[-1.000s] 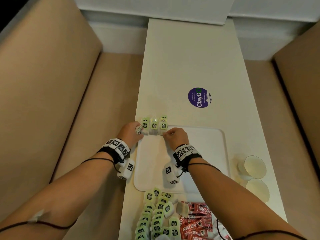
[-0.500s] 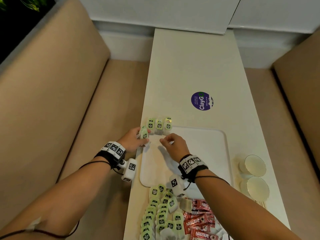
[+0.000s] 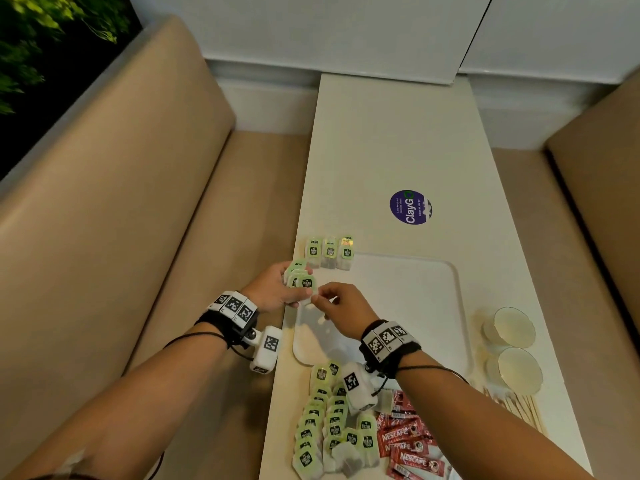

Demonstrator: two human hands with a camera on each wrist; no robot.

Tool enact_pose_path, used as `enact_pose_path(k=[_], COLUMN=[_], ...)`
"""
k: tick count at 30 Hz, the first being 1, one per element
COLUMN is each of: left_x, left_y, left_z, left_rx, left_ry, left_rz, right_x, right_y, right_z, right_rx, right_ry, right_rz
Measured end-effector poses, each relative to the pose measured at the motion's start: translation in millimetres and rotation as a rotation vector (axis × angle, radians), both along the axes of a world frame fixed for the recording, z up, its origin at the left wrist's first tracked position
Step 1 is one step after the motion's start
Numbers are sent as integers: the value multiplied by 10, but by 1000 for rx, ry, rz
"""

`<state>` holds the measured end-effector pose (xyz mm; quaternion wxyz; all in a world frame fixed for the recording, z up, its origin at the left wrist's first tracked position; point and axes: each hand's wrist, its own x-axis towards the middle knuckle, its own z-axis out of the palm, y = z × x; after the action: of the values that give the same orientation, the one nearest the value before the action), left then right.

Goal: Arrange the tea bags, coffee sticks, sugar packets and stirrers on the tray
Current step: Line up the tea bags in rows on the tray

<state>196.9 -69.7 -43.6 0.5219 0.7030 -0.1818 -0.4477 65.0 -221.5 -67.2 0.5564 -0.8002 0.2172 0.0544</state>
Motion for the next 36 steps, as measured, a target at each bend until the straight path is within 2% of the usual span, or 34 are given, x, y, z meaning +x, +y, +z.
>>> enact_pose_path(k=[5,10,14,23,36], left_x=[-69,-100,-96,-27,71], left_y=[60,113,136,172,224], left_z=[-29,-107,-159,-291,-350], left_rx=[-10,-47,-61,-59,-34], left_ry=[73,282,350,373,395], left_rz=[84,244,318,334,358], right_x=[-20,86,228,623,779], right_y=[31,-11,-54,-110,-56], right_z=[-61,-78,-160,-491,-528], right_rx=[18,44,-11,-89,-93], right_ry=[-3,-32,-17,150,234], right_rz=[-36,-130,-187,-323,-417])
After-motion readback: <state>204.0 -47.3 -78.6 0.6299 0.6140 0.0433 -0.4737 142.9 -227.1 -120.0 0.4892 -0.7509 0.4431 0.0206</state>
